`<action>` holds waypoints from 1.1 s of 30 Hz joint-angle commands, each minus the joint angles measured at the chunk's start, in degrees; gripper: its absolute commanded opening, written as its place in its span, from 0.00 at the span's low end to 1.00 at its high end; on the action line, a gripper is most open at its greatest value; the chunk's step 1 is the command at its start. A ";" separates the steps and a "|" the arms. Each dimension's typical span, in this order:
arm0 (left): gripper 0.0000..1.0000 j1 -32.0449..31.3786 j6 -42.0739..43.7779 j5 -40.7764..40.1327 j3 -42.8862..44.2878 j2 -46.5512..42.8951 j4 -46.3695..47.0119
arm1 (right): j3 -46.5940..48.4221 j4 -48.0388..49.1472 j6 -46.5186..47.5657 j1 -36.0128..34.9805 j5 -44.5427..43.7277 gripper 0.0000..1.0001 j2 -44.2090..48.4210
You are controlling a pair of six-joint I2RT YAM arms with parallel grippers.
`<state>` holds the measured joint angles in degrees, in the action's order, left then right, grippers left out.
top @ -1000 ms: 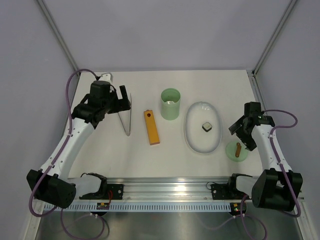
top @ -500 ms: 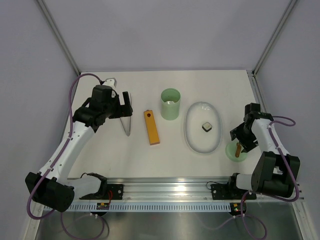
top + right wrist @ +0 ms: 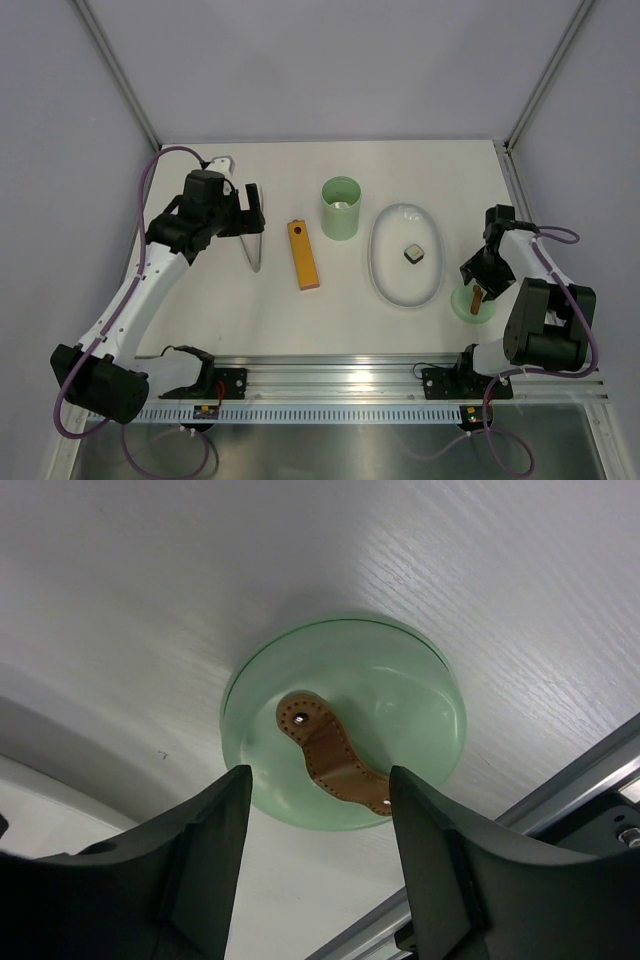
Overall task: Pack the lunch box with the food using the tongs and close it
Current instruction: Pick up the box lid from the center of the board.
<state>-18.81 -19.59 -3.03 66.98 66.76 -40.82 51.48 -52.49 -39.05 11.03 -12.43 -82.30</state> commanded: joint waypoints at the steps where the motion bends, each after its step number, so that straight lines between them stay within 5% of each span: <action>1: 0.99 -0.09 0.96 -0.05 0.43 -0.14 1.88 | 0.90 3.44 3.62 0.31 0.38 0.64 0.04; 11: 0.99 -0.18 1.14 -0.58 0.26 0.21 1.79 | 1.95 5.47 6.18 0.31 0.47 0.68 -4.44; 23: 0.99 -0.09 1.40 -1.02 2.98 1.53 0.83 | 4.32 2.66 6.44 0.31 -1.37 0.04 0.20; 33: 0.99 -0.18 0.52 8.38 7.63 8.11 3.02 | 19.67 -3.06 6.61 -0.47 2.31 0.00 6.19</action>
<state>-18.81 -19.29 -0.49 71.31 72.73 -40.82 63.16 -53.91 -32.97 11.03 -12.25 -78.81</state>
